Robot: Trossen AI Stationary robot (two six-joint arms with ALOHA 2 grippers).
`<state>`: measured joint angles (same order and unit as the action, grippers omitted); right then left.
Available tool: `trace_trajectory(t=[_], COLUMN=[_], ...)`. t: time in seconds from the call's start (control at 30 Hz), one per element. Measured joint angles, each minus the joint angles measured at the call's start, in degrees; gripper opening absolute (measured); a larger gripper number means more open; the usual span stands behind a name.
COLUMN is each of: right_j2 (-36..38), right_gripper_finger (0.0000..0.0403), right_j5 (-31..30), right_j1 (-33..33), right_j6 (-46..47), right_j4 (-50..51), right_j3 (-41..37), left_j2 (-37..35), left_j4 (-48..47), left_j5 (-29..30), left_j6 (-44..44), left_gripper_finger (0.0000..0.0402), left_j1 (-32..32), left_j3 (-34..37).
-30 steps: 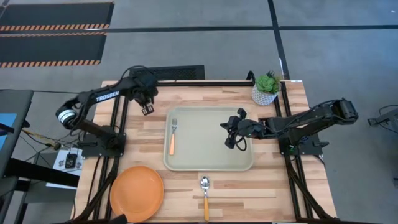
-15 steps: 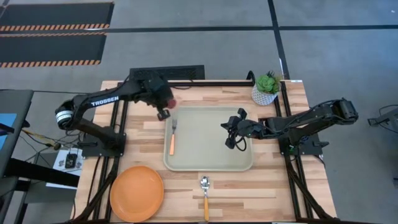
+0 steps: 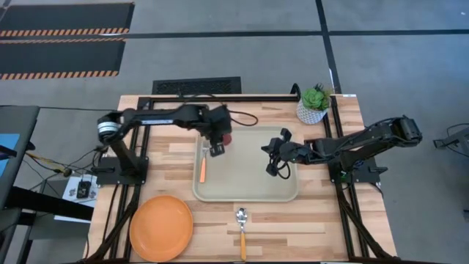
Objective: Pick and place plate/cup/fork/spoon on tray
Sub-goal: Put the red glass on the top right of the light brown serving tray
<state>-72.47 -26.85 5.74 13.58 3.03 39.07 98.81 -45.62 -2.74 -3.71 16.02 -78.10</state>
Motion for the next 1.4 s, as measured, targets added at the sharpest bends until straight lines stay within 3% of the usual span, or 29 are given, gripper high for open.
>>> trace_trajectory(t=[0.27,0.93,1.4], right_j2=[0.0,0.0,0.0], right_gripper_finger=[0.0008,0.0008,0.0008], right_j5=[0.0,0.0,0.0], right_j1=[0.7,0.7,0.7], right_j6=[-0.4,-0.5,-0.5], right_j4=[0.0,0.1,0.0], right_j3=[0.0,0.0,0.0], left_j2=[6.2,6.4,6.3], left_j4=[-4.3,-6.5,-6.5], left_j5=[0.2,-1.5,-1.0], left_j6=[-2.1,-3.6,-3.1], left_gripper_finger=[0.0001,0.0009,0.0066], left_j1=[0.0,0.0,-0.1], left_j3=[-5.2,-5.1,-5.4])
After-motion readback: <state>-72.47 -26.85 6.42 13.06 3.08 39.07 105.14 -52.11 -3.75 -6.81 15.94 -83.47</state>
